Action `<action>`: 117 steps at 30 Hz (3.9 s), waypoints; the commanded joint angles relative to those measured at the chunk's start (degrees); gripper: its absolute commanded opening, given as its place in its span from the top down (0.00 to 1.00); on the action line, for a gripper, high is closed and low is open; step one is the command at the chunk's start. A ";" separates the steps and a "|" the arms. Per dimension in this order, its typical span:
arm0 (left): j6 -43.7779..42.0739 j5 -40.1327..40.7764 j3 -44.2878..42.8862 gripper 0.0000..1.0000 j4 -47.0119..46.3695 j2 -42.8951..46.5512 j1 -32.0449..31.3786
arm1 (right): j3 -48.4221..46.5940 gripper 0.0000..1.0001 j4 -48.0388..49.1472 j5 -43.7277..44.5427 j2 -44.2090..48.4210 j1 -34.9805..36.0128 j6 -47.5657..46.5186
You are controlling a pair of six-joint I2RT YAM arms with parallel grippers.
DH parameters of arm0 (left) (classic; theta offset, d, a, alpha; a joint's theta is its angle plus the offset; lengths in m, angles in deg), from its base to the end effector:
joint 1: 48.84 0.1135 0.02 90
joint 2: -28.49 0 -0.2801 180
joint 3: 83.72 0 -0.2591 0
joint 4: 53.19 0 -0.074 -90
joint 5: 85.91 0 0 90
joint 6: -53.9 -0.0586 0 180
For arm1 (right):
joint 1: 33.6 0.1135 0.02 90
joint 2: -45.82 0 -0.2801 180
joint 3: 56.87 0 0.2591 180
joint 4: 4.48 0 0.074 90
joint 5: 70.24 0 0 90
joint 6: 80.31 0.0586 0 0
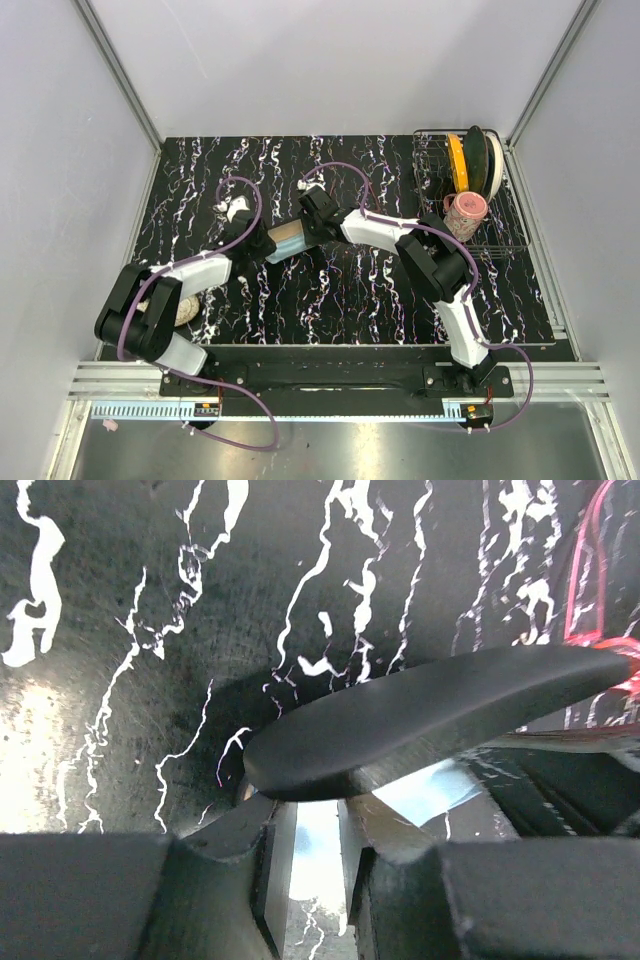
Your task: Organize the sunglasses
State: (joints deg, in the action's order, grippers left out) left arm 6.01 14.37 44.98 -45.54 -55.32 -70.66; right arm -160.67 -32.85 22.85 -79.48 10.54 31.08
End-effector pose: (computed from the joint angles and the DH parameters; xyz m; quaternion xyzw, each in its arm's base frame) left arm 0.2907 -0.1051 0.1678 -0.1963 0.8825 -0.1532 0.3990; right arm 0.3670 0.3517 0.1458 -0.1761 0.9223 0.1643 0.3021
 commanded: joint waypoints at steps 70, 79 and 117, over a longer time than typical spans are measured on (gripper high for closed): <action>-9.50 -8.00 -13.41 0.47 11.19 6.38 3.98 | -20.68 0.38 -26.85 5.79 -4.69 -23.05 -5.39; -10.64 -9.93 -15.08 0.47 11.63 5.32 5.30 | -22.79 0.65 -28.52 2.80 -7.86 -24.01 -7.32; 16.66 -77.78 -25.29 0.48 -35.71 21.32 7.94 | 3.93 1.00 6.45 -34.03 38.37 -17.70 -11.54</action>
State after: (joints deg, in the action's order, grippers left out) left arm 4.39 -48.97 18.88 -51.59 -36.20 -62.69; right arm -158.49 -33.27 -5.26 -43.26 -10.79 20.63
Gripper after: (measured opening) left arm 0.528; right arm 0.022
